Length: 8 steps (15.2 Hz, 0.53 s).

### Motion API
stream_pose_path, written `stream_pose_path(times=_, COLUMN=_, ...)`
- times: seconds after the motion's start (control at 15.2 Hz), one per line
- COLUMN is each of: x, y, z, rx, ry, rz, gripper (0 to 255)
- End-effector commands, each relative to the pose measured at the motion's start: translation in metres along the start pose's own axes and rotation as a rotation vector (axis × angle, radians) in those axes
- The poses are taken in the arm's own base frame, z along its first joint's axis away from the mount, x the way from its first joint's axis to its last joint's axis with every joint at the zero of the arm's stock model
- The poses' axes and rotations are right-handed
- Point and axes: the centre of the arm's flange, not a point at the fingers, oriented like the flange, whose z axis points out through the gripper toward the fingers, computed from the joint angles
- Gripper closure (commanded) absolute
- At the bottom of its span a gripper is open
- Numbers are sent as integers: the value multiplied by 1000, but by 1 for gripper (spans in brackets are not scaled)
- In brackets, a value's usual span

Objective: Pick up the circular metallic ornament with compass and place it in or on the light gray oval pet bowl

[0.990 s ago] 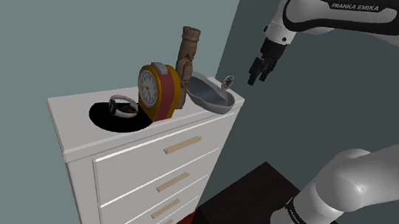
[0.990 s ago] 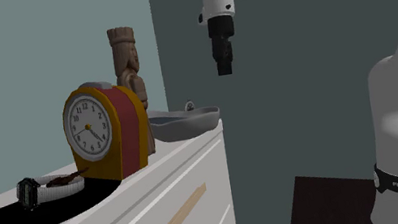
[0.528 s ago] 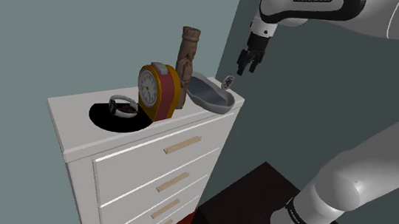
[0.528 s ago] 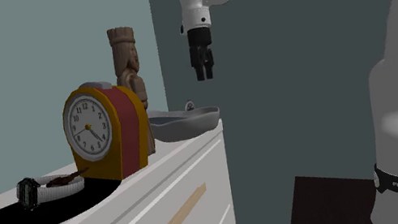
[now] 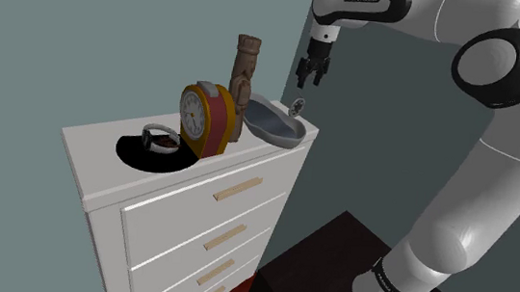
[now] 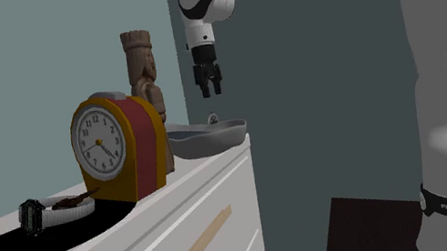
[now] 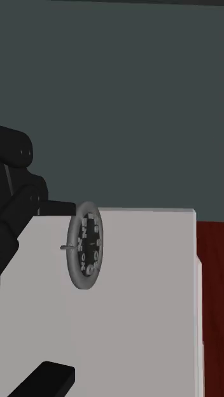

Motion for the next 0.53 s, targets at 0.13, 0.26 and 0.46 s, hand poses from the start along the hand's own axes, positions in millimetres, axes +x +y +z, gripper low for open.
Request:
stream_pose_path(times=0.13, x=25, y=14, z=9, rx=-7, ry=-11, rz=9, gripper=0)
stream_pose_path(times=0.26, x=25, y=14, z=19, rx=-7, ry=-11, rz=9, gripper=0)
stream_pose_path(times=0.46, x=25, y=14, z=35, rx=-7, ry=-11, rz=9, gripper=0)
